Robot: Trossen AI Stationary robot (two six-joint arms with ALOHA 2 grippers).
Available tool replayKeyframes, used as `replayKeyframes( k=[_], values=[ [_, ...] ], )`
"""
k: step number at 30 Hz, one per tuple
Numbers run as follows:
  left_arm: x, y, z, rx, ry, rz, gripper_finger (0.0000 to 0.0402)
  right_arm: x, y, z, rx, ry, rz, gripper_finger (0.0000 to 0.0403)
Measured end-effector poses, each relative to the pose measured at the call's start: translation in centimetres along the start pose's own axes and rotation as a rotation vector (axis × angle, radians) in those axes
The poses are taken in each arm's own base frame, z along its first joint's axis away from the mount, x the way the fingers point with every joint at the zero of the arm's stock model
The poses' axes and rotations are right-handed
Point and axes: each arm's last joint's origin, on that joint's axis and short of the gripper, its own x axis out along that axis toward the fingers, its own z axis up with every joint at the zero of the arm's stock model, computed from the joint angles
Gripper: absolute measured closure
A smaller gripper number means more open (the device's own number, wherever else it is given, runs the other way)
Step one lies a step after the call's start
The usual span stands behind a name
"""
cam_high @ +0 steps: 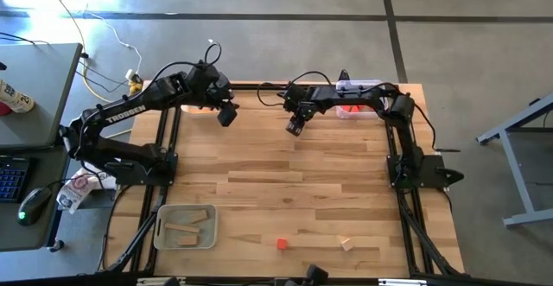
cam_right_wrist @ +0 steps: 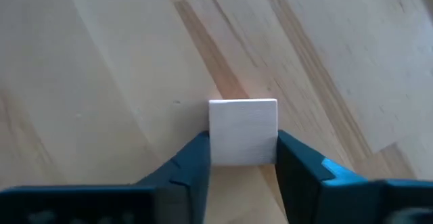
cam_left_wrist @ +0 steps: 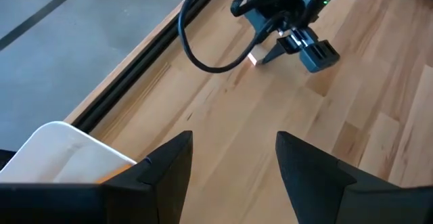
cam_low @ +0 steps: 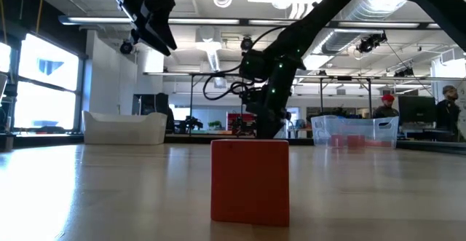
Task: Sort & place blocks by color
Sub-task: Put the brown block into the gray bin
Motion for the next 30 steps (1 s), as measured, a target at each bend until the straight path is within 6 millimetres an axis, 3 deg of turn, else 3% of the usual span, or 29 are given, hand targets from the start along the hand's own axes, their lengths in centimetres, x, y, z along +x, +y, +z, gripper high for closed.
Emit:
replayKeyframes(
  k=[2, 10, 30],
  values=[
    [0.0, 0.0, 0.0, 0.000, 0.000, 0.000, 0.0202, -0.1, 0.0, 0.0, 0.004, 0.000, 0.006, 0.0303],
    [0.0, 0.0, 0.0, -0.001, 0.000, 0.000, 0.0202, -0.8, 1.3, -0.2, -0.039, 0.016, 0.019, 0.0303],
    [0.0, -0.3, 0.1, -0.239, 0.009, -0.095, 0.0202, -9.7, 10.1, 0.0, -0.271, -0.236, -0.047, 0.0303]
  ],
)
